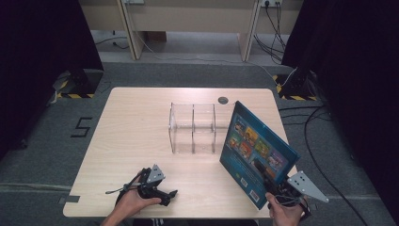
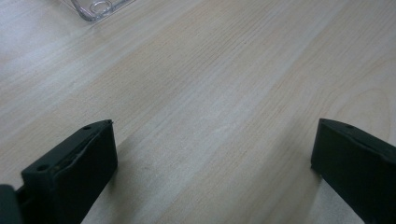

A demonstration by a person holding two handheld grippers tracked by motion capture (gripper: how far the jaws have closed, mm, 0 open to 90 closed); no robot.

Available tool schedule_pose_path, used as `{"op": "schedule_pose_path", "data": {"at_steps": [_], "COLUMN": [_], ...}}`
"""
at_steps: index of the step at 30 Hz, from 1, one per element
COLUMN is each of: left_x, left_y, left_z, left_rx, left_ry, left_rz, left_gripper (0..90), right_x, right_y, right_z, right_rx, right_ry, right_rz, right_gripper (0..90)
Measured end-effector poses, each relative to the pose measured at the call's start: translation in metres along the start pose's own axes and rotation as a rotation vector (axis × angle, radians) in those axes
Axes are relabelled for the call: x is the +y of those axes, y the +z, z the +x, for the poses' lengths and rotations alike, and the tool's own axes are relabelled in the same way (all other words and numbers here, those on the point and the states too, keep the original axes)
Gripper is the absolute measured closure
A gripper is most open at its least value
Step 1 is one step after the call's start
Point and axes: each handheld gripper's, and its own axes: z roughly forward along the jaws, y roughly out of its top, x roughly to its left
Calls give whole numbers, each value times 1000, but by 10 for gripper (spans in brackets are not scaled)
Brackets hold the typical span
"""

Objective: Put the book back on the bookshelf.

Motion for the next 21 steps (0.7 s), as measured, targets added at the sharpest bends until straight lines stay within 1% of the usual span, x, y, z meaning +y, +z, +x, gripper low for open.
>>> {"op": "schedule_pose_path", "data": {"at_steps": [6,9,14,21], "left_x": [0,0,0,0], "left_y": [0,0,0,0], "left_z": [0,0,0,0], "left_rx": [0,-1,0,-1], "left_ry": [0,0,0,0], "left_rz": [0,1,0,1], "left_gripper": [0,0,0,0], "right_x": [3,6,10,15], "right_y": [3,5,7,16], "right_z": [-1,-2,-3,-3], "right_rx": [-7,-10,-13,-21], "right_ry": [-12,-11,-13,-9], "right_rz": [-2,-14,-20,-31], "right_gripper": [825,825,825,825]}}
